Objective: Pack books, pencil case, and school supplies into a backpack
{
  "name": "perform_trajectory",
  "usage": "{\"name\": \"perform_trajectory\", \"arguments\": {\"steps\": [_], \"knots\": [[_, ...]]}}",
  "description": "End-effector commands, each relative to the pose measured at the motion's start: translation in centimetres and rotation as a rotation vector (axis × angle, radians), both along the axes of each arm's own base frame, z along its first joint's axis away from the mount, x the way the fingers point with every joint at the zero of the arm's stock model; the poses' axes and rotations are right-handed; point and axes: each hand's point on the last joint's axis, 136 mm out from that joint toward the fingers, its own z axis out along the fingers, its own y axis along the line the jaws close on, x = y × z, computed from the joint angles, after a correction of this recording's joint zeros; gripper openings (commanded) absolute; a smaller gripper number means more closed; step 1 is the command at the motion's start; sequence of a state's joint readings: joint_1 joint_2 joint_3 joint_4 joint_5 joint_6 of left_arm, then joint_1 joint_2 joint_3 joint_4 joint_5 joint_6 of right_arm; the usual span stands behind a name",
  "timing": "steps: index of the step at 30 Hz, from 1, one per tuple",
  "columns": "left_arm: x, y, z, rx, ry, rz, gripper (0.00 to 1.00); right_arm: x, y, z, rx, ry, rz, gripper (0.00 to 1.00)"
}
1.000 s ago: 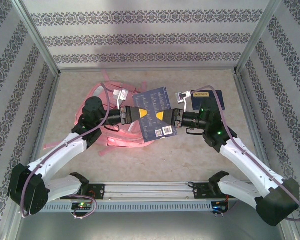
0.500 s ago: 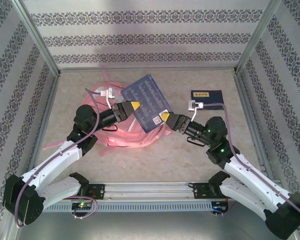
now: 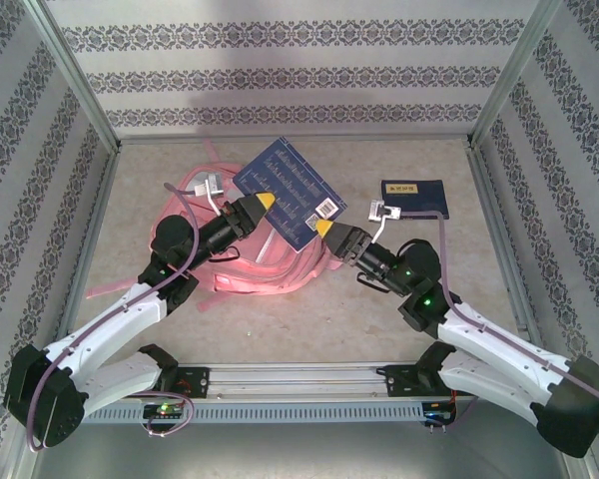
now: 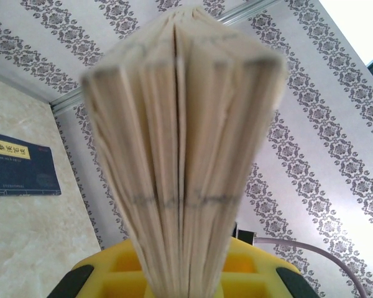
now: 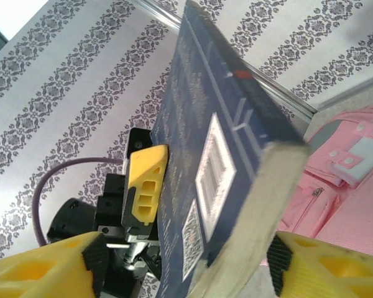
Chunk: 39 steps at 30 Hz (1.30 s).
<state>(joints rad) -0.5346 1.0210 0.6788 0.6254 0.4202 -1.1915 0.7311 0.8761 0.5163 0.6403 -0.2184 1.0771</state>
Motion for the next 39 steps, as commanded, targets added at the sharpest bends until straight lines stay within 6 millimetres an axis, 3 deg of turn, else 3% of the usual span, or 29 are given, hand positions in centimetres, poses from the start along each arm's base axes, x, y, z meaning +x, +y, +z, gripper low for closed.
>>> {"name": "perform_trajectory", "arguments": {"steps": [1, 15, 18, 22, 23, 25, 28, 30, 34, 39], "knots": [[-0.6, 0.0, 3.0, -0.057, -0.073, -0.001, 0.00, 0.3, -0.1, 3.4, 0.075, -0.061, -0.023, 0.66], [-0.6, -0.4, 2.3, -0.040, -0.058, 0.009, 0.00, 2.4, 1.8, 3.7, 0.111, -0.029, -0.005, 0.44], [-0.7, -0.5, 1.9, -0.033, -0.054, 0.014, 0.00, 2.7, 1.9, 3.3, 0.118, -0.022, -0.014, 0.35], [-0.6, -0.7, 1.1, -0.004, -0.035, 0.020, 0.00, 3.4, 1.2, 2.5, 0.119, -0.003, -0.076, 0.15], [-0.5, -0.7, 0.8, 0.009, -0.028, 0.024, 0.02, 3.5, 1.1, 2.3, 0.114, -0.002, -0.089, 0.10], [-0.4, -0.8, -0.6, 0.076, 0.011, 0.031, 0.19, 3.6, 0.7, 1.9, 0.094, -0.001, -0.114, 0.00], [-0.3, -0.7, -3.0, 0.263, 0.049, 0.045, 0.46, 3.7, -0.3, 0.8, 0.027, 0.008, -0.166, 0.00], [-0.1, -0.1, -4.8, 0.411, 0.081, 0.063, 0.57, 3.7, -1.7, -0.2, -0.028, 0.012, -0.217, 0.00], [0.5, 1.7, -8.5, 0.722, 0.154, 0.102, 0.66, 3.5, -5.8, -3.5, -0.214, 0.082, -0.378, 0.00], [1.4, 1.2, -11.7, 0.912, 0.209, 0.036, 0.70, 2.6, -10.3, -6.6, -0.370, 0.139, -0.502, 0.00]]}}
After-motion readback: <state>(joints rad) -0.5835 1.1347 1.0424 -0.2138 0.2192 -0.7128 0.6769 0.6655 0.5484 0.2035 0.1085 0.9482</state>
